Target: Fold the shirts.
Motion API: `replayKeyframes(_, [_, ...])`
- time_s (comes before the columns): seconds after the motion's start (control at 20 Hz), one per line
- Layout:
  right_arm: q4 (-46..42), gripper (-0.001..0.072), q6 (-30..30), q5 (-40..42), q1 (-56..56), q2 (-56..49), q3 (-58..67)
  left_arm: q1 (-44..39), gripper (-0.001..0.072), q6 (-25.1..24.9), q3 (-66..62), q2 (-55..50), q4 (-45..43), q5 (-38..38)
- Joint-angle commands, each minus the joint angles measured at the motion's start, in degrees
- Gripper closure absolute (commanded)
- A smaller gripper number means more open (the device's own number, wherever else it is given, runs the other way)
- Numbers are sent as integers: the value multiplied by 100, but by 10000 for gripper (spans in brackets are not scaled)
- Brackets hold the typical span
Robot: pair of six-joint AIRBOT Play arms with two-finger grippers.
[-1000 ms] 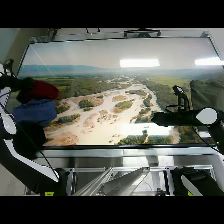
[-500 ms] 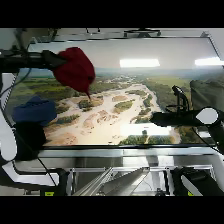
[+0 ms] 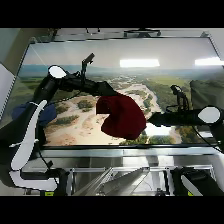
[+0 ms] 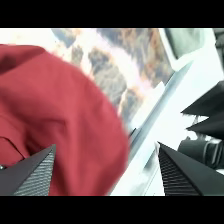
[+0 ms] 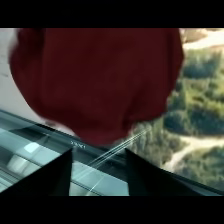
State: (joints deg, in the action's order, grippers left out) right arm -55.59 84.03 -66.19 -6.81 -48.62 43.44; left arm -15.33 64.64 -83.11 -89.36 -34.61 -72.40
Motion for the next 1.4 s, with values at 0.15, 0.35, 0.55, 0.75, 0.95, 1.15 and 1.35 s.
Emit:
replayKeyframes(0.15, [-50, 308, -909, -256, 192, -138, 614, 813, -13, 772, -442, -111, -1810, -1574])
replayKeyframes(0.35, [-72, 70, -896, -267, 216, -920, 612, 1128, -12, 726, 754, -118, -1910, -1038])
replayKeyframes(0.55, [-72, 166, -778, -595, 337, -1934, 601, 669, 6, -46, 2022, -116, -955, -846])
replayKeyframes(0.75, [-72, 166, -955, -717, 315, -2520, 494, 138, 7, -188, 2717, -118, -931, -212])
replayKeyframes(0.95, [-68, 168, -1202, -501, 315, -2865, 494, -227, 8, -177, 2817, -118, -866, 240])
replayKeyframes(1.15, [-70, 226, -1384, -426, 315, -3220, 494, -535, 9, -94, 2820, -118, -885, 535])
replayKeyframes(1.35, [264, 229, -1753, -321, 315, -3449, 494, -658, 378, -55, 2820, -118, -883, 540])
